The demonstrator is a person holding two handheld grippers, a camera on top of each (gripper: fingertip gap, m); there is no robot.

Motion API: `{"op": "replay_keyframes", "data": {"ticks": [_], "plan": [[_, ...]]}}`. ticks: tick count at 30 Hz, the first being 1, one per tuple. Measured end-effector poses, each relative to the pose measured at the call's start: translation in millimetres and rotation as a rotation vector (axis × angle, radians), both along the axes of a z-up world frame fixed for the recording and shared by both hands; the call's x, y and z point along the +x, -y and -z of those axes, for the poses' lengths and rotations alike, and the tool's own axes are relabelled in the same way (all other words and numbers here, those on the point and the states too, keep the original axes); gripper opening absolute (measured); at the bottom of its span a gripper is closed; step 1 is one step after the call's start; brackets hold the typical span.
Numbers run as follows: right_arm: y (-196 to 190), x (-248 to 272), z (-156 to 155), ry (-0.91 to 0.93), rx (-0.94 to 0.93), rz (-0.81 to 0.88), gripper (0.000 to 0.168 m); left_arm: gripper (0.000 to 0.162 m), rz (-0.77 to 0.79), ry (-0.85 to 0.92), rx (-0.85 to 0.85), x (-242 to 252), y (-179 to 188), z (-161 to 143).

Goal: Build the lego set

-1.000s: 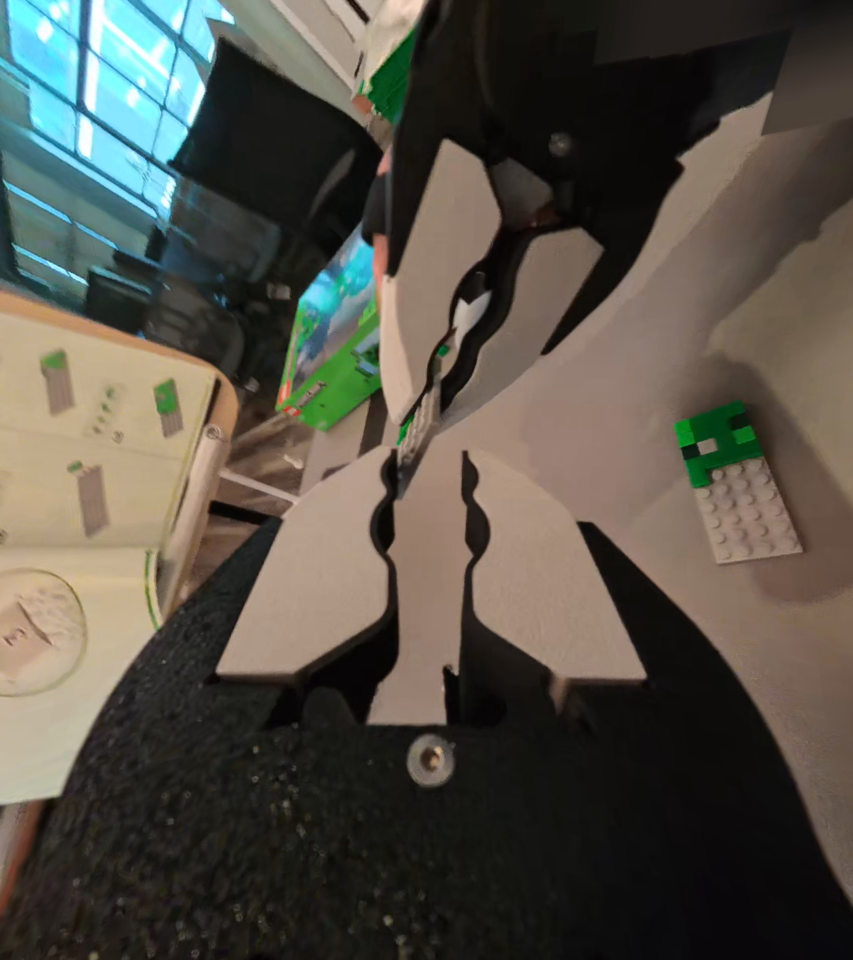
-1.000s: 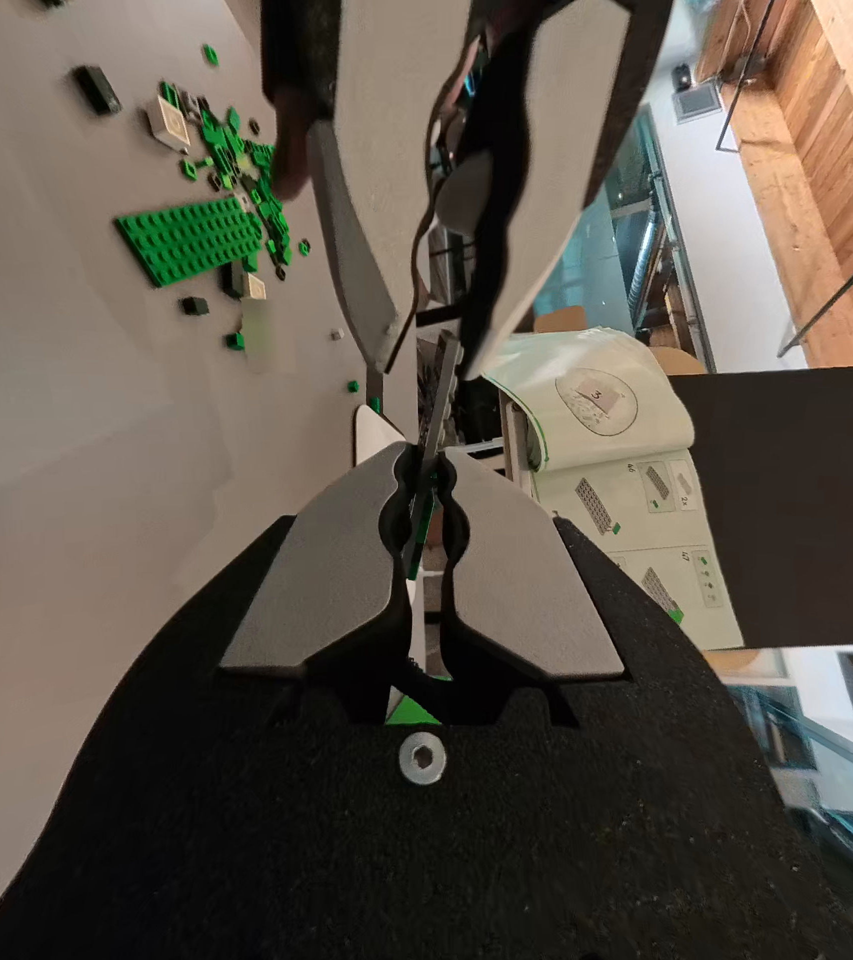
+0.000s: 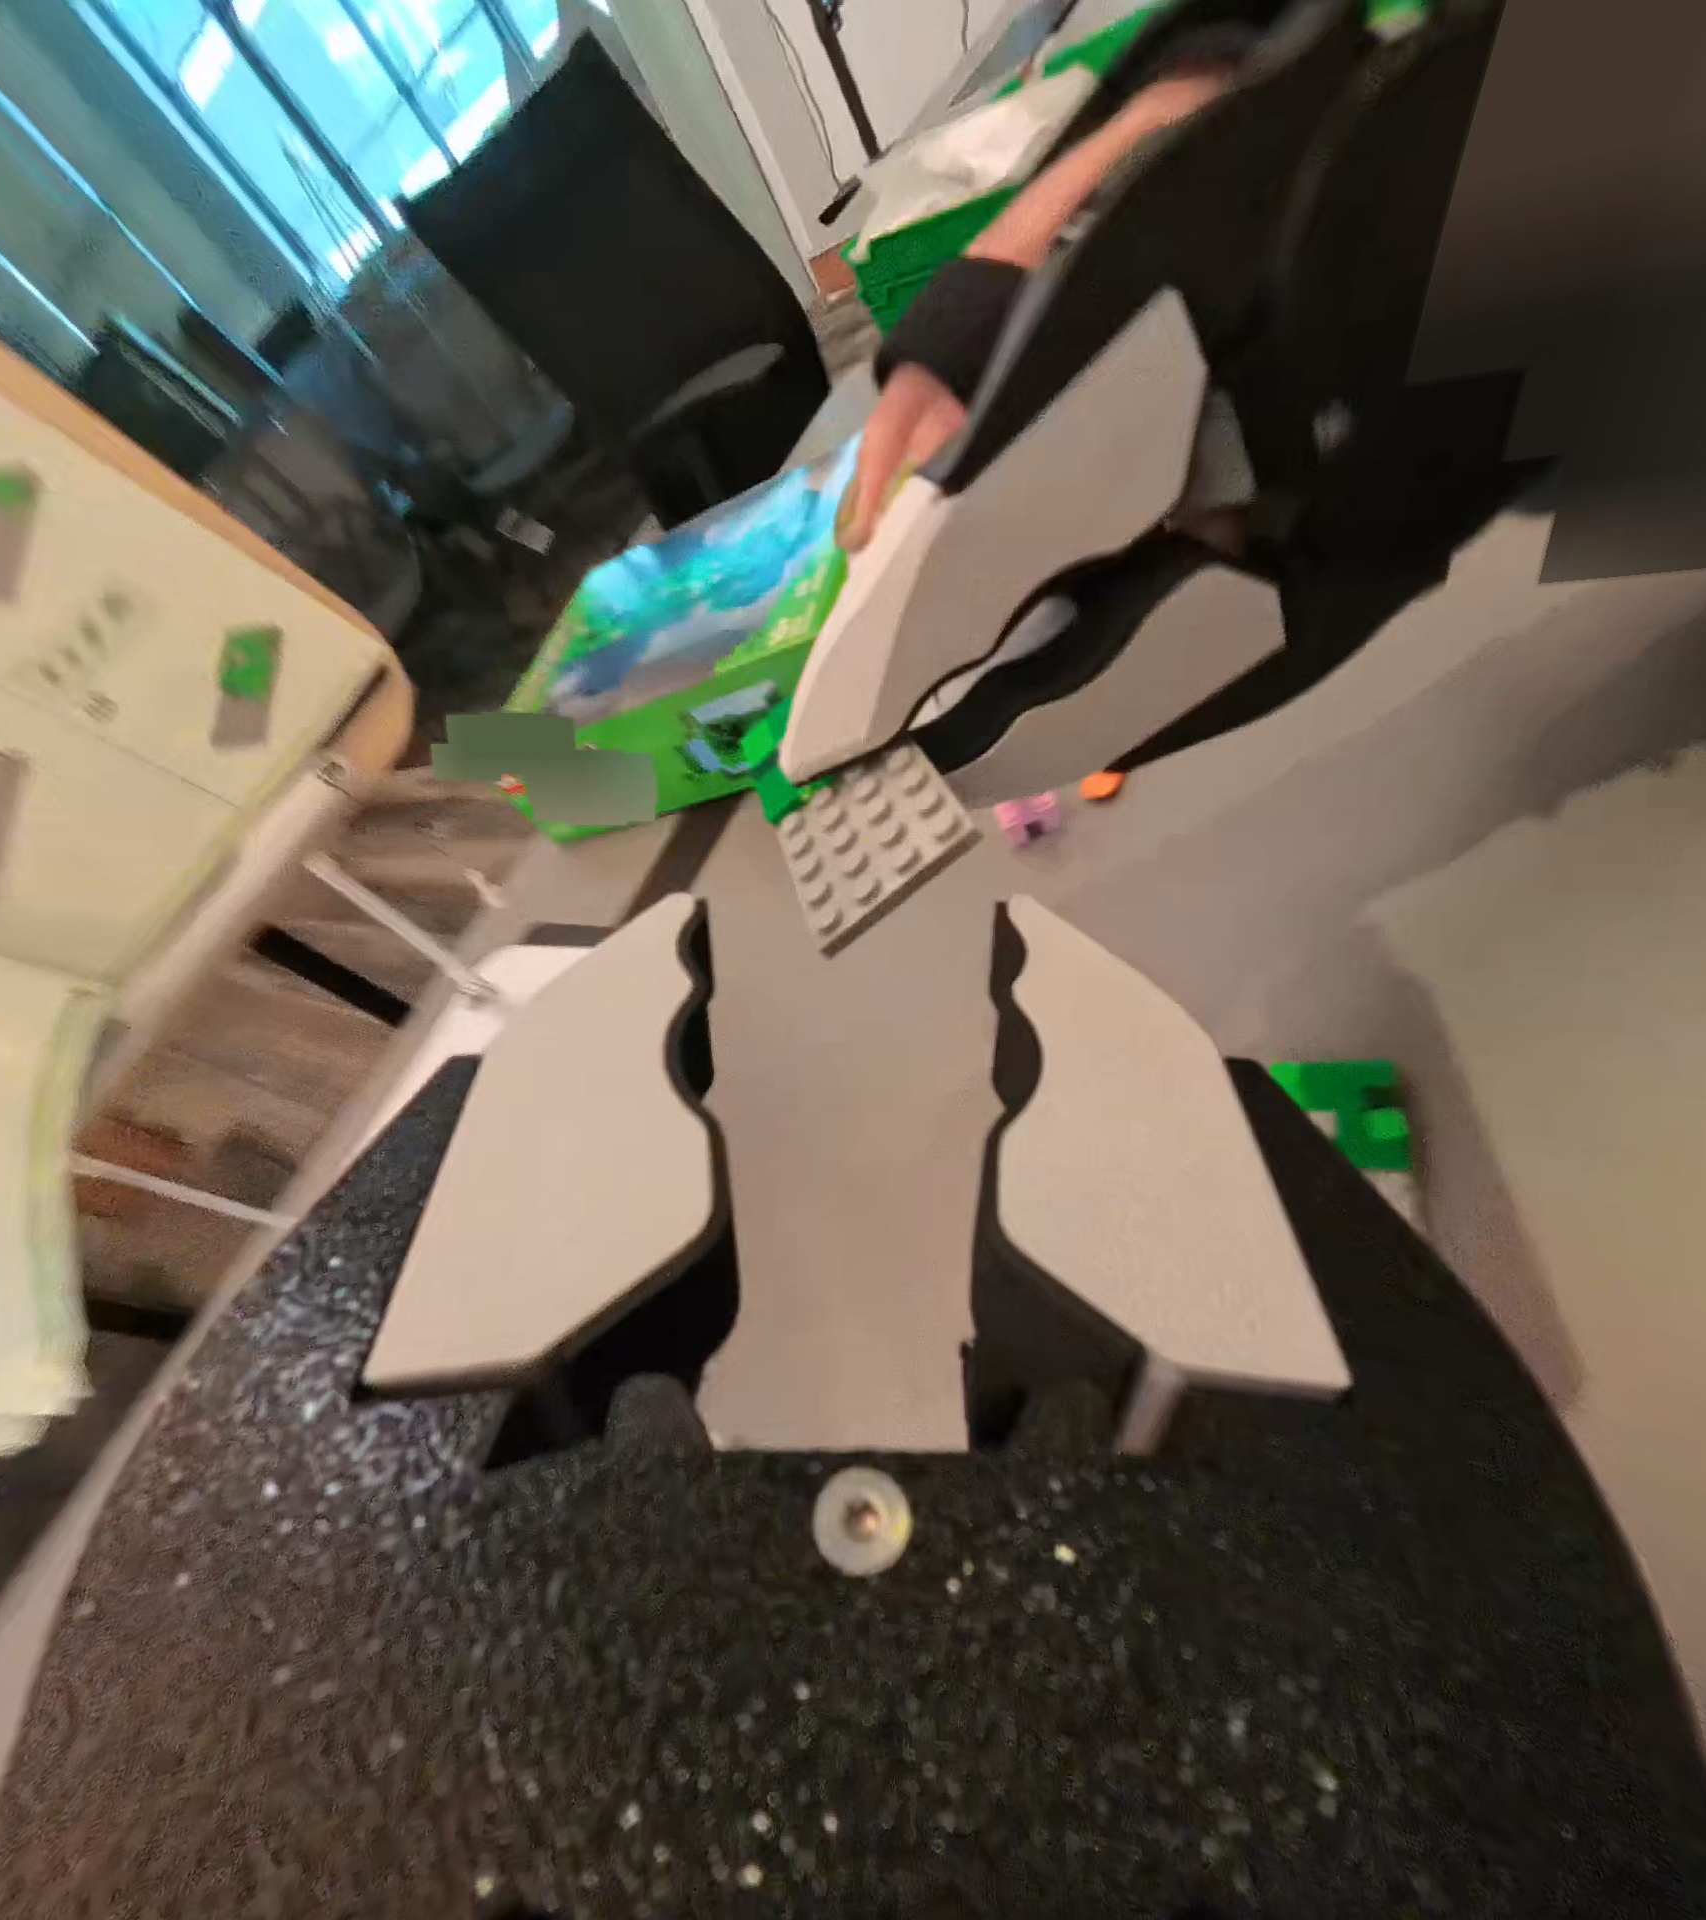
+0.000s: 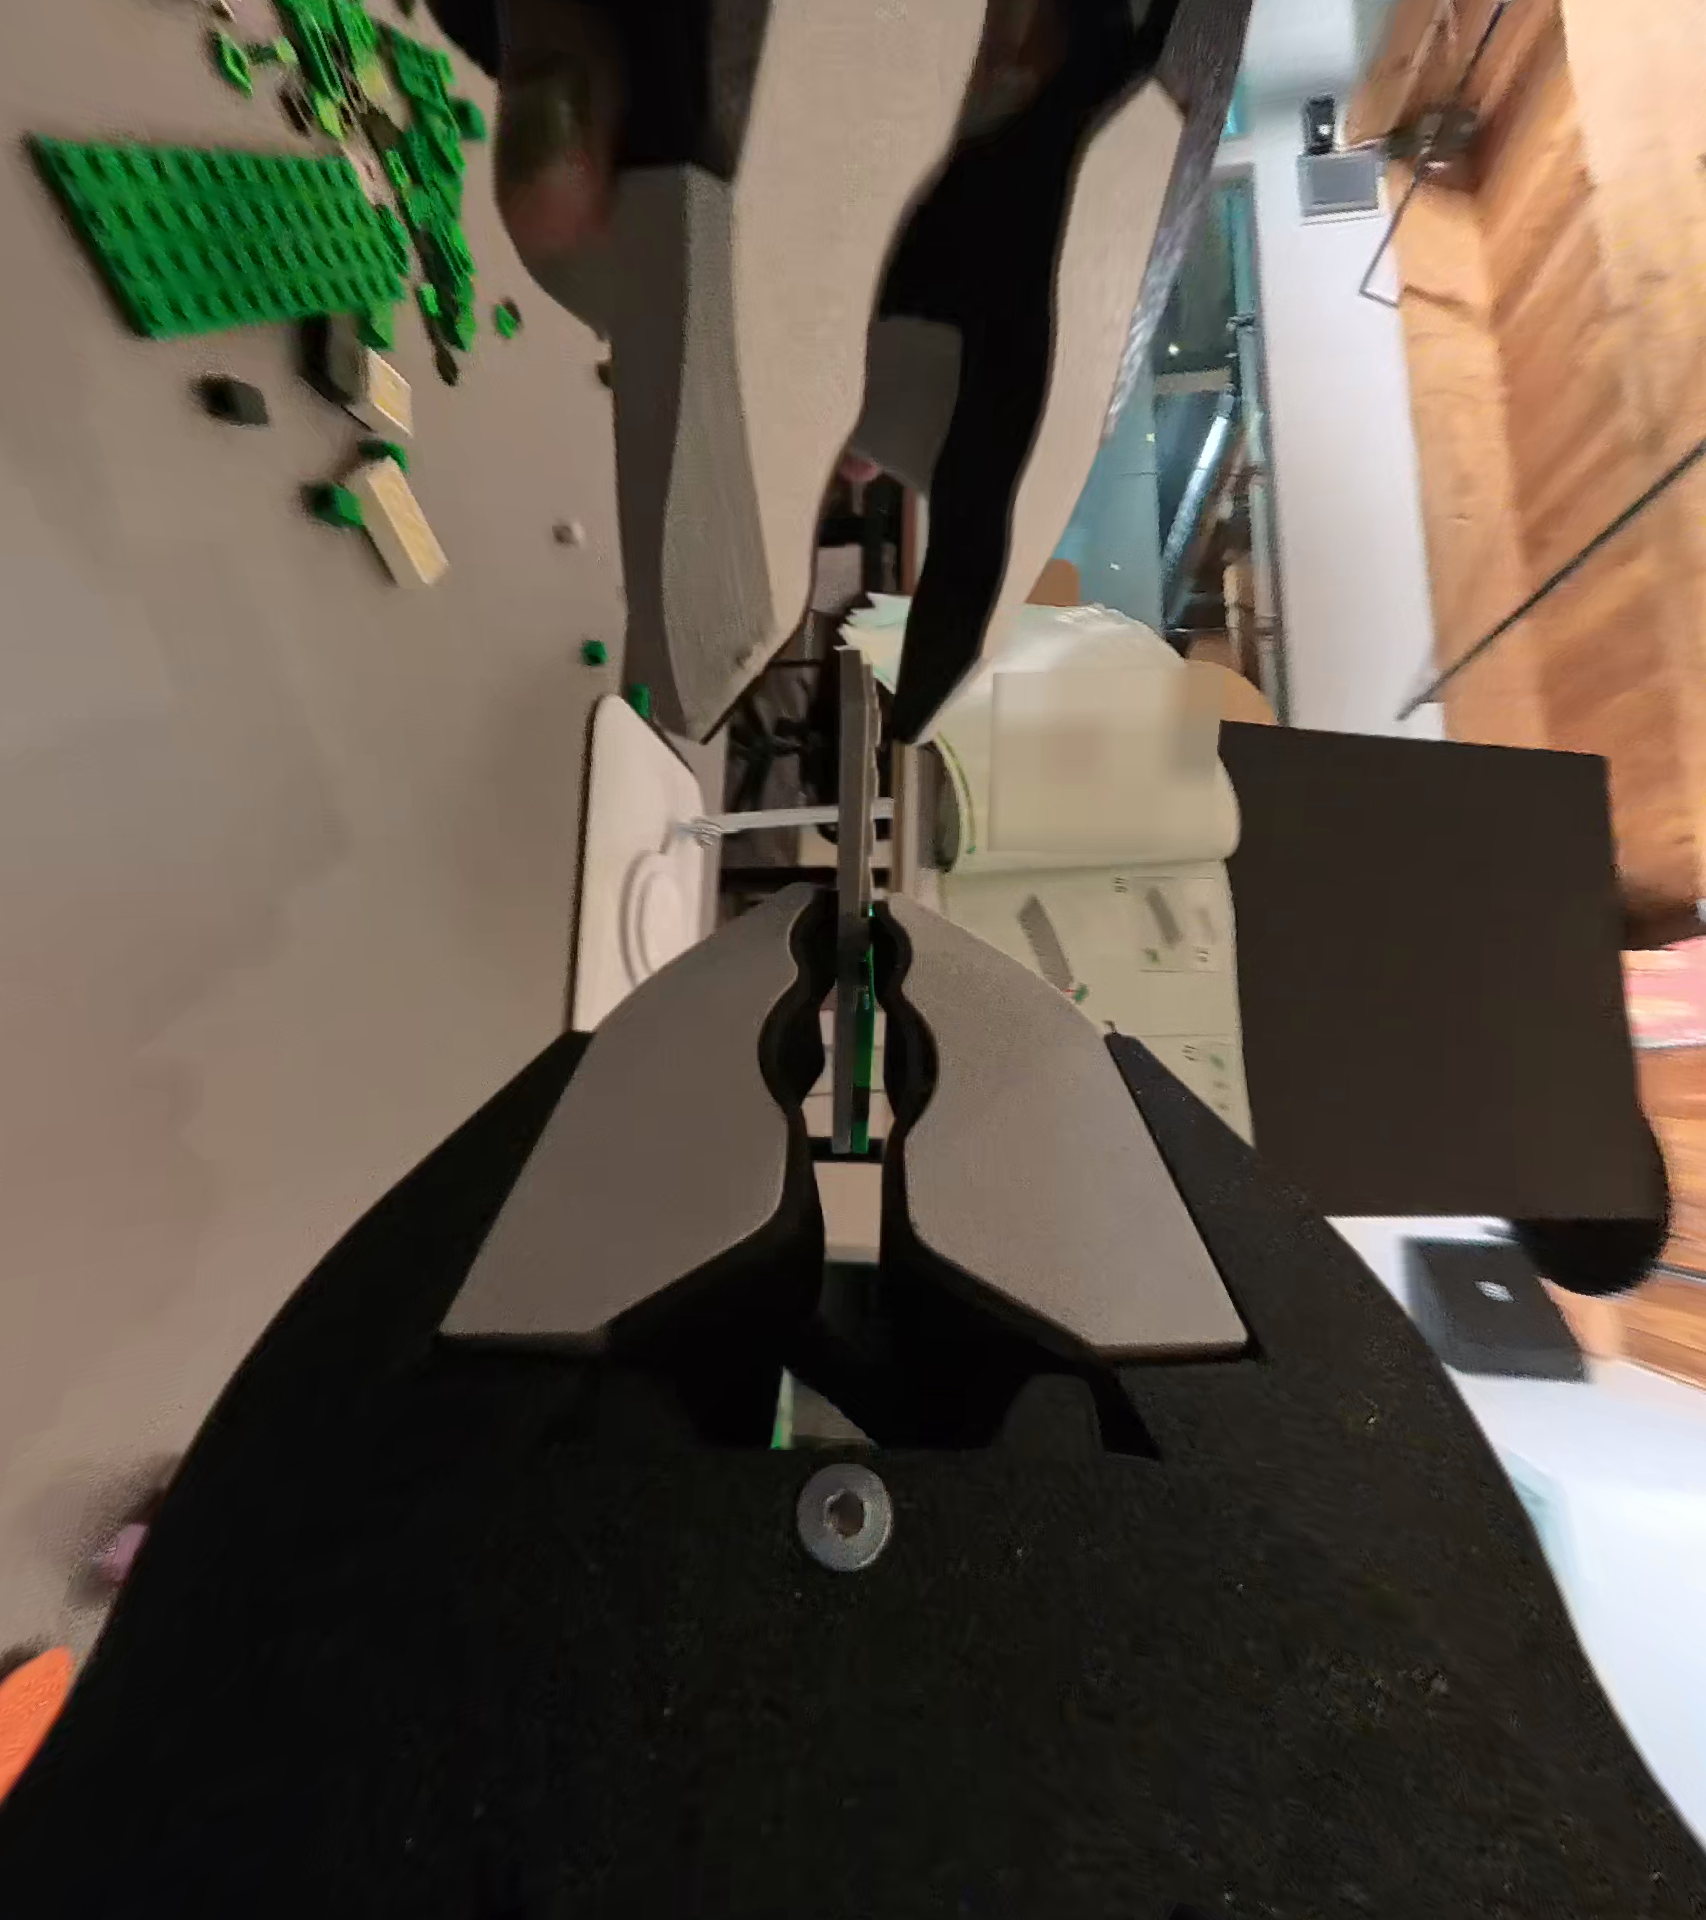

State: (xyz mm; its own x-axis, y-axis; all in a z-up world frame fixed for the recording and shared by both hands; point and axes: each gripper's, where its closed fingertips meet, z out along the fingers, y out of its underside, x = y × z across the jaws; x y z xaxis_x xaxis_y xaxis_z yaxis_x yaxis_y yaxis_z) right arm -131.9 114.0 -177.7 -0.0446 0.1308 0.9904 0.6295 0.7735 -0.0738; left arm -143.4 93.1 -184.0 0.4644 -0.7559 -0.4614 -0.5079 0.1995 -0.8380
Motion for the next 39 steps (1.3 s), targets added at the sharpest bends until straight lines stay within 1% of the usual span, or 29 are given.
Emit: {"op": "replay_keyframes", "data": {"ticks": [1, 3, 6, 8, 12, 13, 14, 15, 19, 21, 22, 23, 24, 27, 31, 35, 37, 39], "plan": [[-0.5, -0.3, -2.4, -0.003, 0.039, 0.013, 0.006, 0.054, 0.000, 0.047, -0.070, 2.3, -0.4, 0.8], [-1.3, -0.3, -6.3, 0.003, 0.115, 0.037, 0.006, 0.053, -0.015, 0.114, -0.171, 4.8, -2.4, 2.5], [-5.7, 1.7, -6.6, 0.061, 0.242, 0.095, 0.006, 0.050, 0.012, 0.201, -0.255, 11.6, 1.1, 0.1], [-7.9, 1.9, -5.7, 0.089, 0.305, 0.118, 0.006, 0.060, 0.016, 0.221, -0.305, 14.3, 2.6, 1.2], [-6.1, -0.8, -4.7, 0.126, 0.384, 0.132, 0.006, 0.052, -0.048, 0.203, -0.374, 14.6, -0.3, 9.6], [-5.2, -1.5, -4.3, 0.136, 0.401, 0.134, 0.006, 0.048, -0.070, 0.198, -0.377, 13.4, -1.9, 10.8], [-4.5, -2.1, -4.3, 0.142, 0.419, 0.135, 0.006, 0.040, -0.097, 0.196, -0.365, 10.8, -4.4, 10.5], [-3.6, -2.8, -4.6, 0.143, 0.433, 0.133, 0.006, 0.037, -0.104, 0.188, -0.348, 9.0, -5.5, 10.2], [-3.9, -2.7, -5.1, 0.144, 0.445, 0.141, 0.006, 0.037, -0.103, 0.186, -0.345, 9.4, -6.8, 12.1], [-4.9, -2.1, -7.5, 0.139, 0.471, 0.153, 0.006, 0.050, -0.108, 0.180, -0.351, 10.3, -7.0, 13.4], [-5.0, -2.0, -7.5, 0.142, 0.471, 0.154, 0.006, 0.051, -0.113, 0.172, -0.353, 10.5, -7.3, 14.5], [-4.8, -1.9, -7.9, 0.139, 0.472, 0.154, 0.006, 0.042, -0.114, 0.161, -0.347, 10.9, -7.3, 15.5], [-4.6, -1.8, -8.5, 0.137, 0.475, 0.156, 0.006, 0.037, -0.130, 0.151, -0.328, 9.4, -8.8, 15.7], [-3.7, -2.3, -9.1, 0.130, 0.474, 0.153, 0.006, 0.037, -0.144, 0.116, -0.294, 8.1, -9.6, 16.7], [-2.7, -4.1, -10.1, 0.072, 0.413, 0.117, 0.008, 0.037, -0.150, 0.110, -0.275, 6.4, -10.5, 15.7], [-0.6, -4.5, -11.8, 0.016, 0.330, 0.077, 0.027, 0.037, -0.203, 0.090, -0.247, -6.0, -17.9, 16.6], [-0.7, -1.8, -11.9, 0.013, 0.293, 0.064, 0.032, 0.037, -0.235, 0.104, -0.227, -19.0, -21.1, 17.4], [-3.0, 2.9, -11.0, 0.005, 0.237, 0.054, 0.035, 0.037, -0.273, 0.110, -0.218, -37.2, -18.3, 26.2]]}}
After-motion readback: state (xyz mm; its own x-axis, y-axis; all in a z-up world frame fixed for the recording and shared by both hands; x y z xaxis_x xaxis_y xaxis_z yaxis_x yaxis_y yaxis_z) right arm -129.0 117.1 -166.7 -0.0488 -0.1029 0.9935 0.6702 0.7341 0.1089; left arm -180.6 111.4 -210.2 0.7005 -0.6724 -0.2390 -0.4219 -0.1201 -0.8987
